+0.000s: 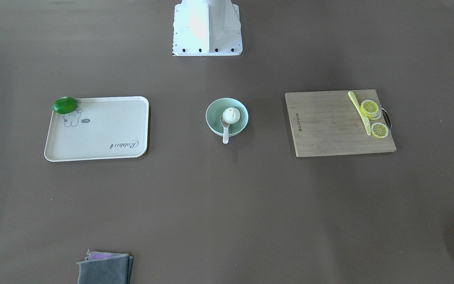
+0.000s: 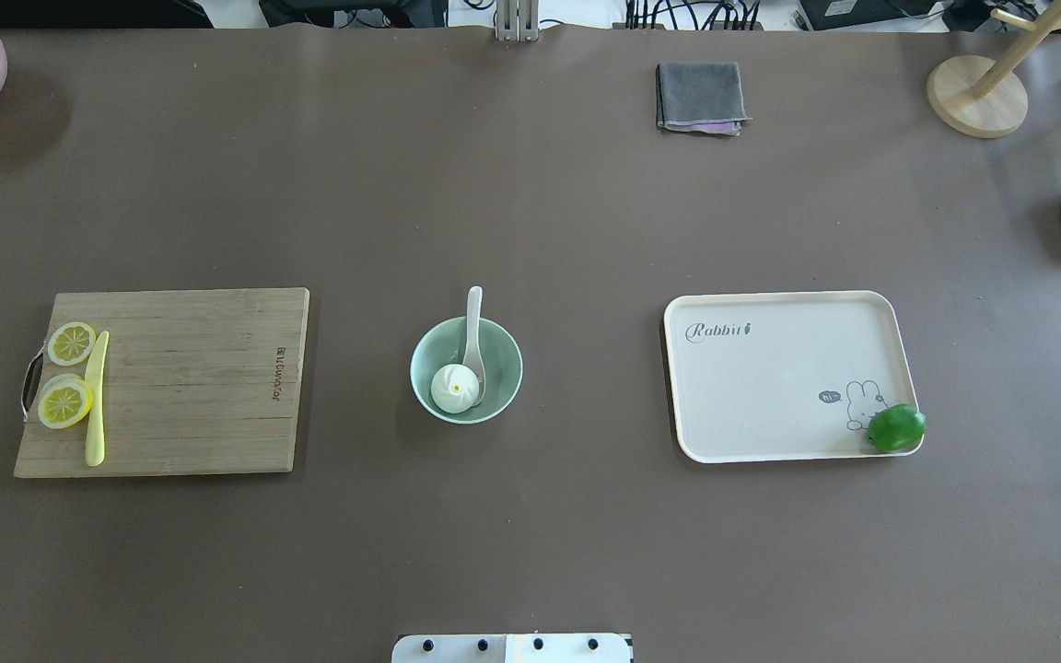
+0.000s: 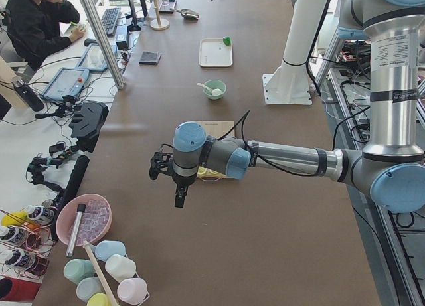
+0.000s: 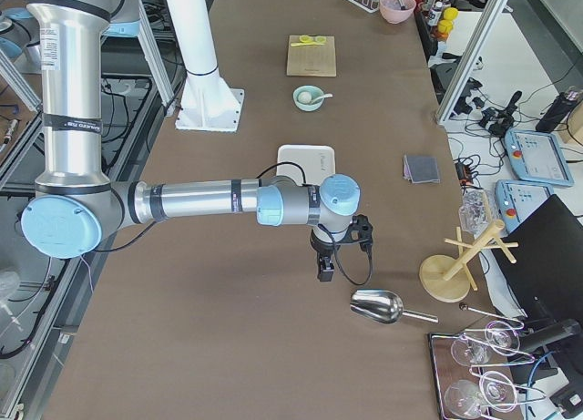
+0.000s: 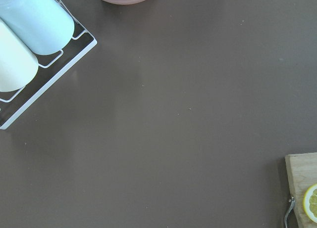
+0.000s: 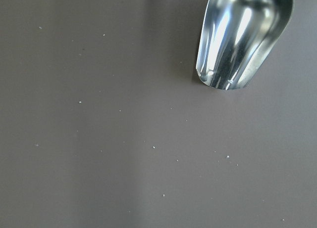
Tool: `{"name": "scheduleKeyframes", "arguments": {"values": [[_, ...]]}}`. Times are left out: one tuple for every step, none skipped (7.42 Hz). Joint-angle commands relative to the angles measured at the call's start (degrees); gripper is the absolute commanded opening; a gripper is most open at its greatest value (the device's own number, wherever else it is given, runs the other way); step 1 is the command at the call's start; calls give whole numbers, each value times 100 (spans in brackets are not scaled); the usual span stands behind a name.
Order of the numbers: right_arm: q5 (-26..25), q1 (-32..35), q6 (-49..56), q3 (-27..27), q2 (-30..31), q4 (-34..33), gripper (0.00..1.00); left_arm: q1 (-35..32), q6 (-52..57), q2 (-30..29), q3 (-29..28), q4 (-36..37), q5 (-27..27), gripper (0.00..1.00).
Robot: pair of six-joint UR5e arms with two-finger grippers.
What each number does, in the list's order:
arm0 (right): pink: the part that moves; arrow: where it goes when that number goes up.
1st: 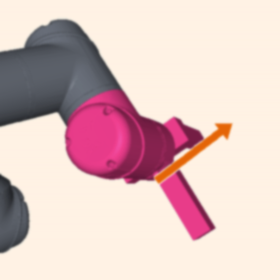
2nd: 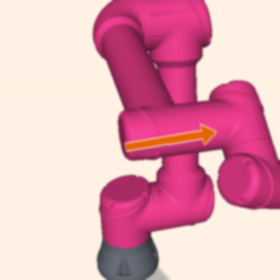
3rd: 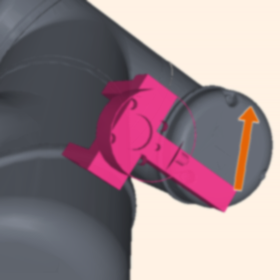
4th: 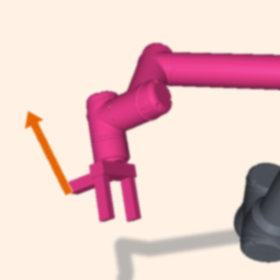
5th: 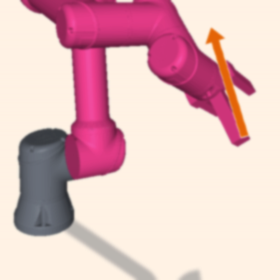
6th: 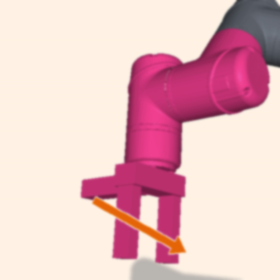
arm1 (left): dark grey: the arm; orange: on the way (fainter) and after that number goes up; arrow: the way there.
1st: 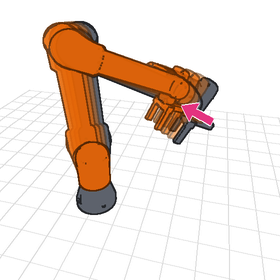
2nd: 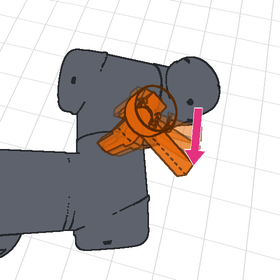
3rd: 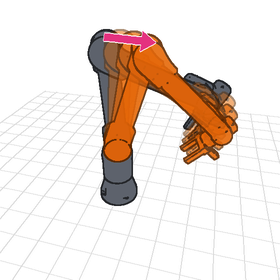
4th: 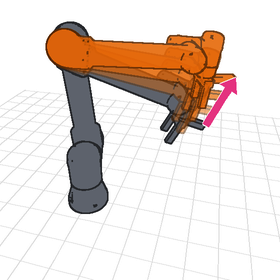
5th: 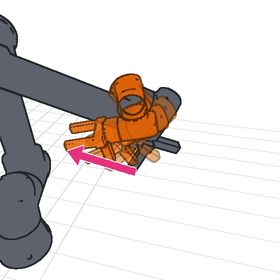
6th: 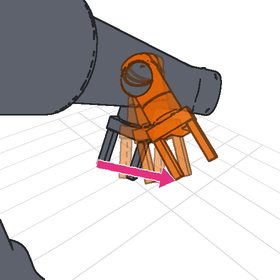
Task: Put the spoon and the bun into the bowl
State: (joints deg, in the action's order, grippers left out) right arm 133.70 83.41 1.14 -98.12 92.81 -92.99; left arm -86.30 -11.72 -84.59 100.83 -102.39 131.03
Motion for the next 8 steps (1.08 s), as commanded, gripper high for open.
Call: {"name": "scheduleKeyframes", "arguments": {"values": [[-1,0,0,12,0,0,100,-1,-23,-5,-11,0,-7,98],[-1,0,-9,4,0,0,100,8,-24,-5,-46,0,-7,98],[-10,0,-9,3,-8,0,100,8,-24,-14,-72,0,-7,98],[-10,0,-18,12,-8,0,100,17,-32,-14,-81,0,-7,98],[-10,0,-18,12,0,0,100,17,-32,-14,-81,0,-7,98],[-10,0,-18,12,0,0,100,8,-32,-14,-90,0,-7,98],[-10,0,-18,12,9,9,100,8,-32,-14,-90,0,-7,98],[-1,0,-18,4,18,9,100,8,-32,-14,-125,0,-7,98]]}}
